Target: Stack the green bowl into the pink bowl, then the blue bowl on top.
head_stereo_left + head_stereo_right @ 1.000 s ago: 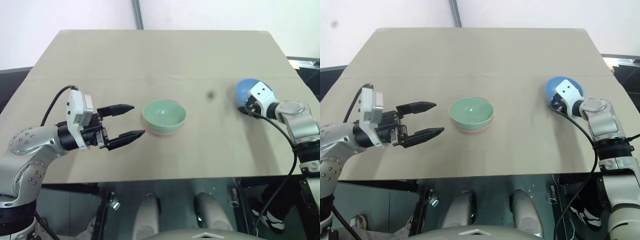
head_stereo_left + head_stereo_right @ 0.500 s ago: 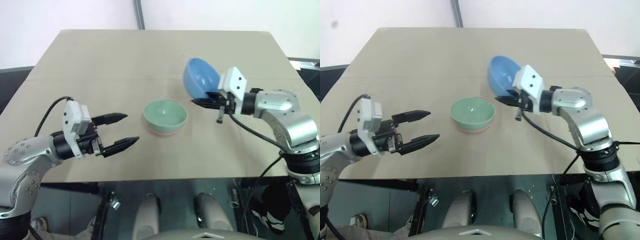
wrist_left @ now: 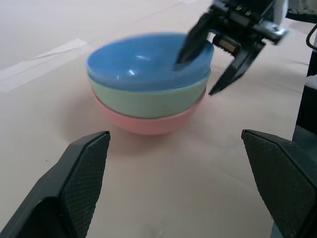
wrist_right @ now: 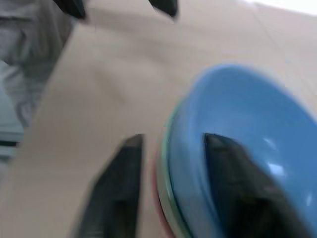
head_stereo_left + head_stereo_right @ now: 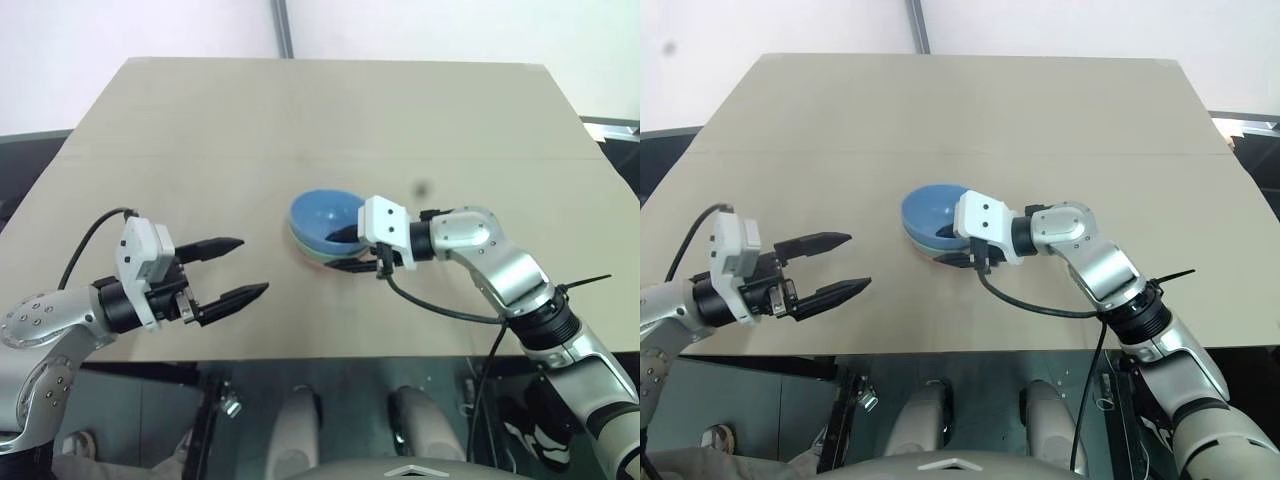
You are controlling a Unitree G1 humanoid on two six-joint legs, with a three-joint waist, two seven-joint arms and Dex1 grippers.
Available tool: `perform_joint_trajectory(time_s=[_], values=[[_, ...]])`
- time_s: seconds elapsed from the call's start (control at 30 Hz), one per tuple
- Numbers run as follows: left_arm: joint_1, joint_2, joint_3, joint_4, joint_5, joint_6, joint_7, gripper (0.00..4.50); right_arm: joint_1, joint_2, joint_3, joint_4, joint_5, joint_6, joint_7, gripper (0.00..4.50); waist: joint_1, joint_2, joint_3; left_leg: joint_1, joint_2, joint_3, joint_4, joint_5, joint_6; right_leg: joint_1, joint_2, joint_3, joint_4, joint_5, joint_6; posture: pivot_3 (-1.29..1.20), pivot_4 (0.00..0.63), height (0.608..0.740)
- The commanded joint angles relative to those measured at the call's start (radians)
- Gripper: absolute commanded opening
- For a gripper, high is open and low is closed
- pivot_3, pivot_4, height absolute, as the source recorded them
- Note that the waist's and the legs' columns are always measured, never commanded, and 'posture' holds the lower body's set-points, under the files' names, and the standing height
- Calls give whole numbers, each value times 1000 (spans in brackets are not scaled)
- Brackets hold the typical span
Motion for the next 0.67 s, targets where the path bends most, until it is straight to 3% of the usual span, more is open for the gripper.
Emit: perform_joint_trajectory(time_s=[0.03,0.13,0.33,0.43,0.67], values=[[5,-12,7,-52,39,-32,47,4500,-20,-18,-75,-81,20,-10,-7,3234,1,0,0,0,0,0,0,0,0,0,0,0,0,0,0,0,150,740],[-35,-92,32,-41,-79,-7,99,4500,44,-41,-182,-217,131,78,-20,3234,4,0,0,0,0,0,0,0,0,0,0,0,0,0,0,0,150,740],[15,-89,76,-1,-29,-64,58,4500,227,-215,-444,-460,328,369,-69,3234,7,-2,-1,0,0,0,0,0,0,1,0,-1,-1,0,0,0,150,740],[41,-82,104,19,-68,-60,12,4500,372,-300,-590,-546,325,419,-142,4422,7,-3,-1,0,0,-1,-2,0,0,1,0,-1,-2,0,0,0,150,740],[35,-60,108,35,-83,-40,-15,4500,555,-437,-770,-625,375,474,-160,4478,0,-3,-2,1,0,1,-2,0,0,1,0,1,-3,0,0,0,150,740]])
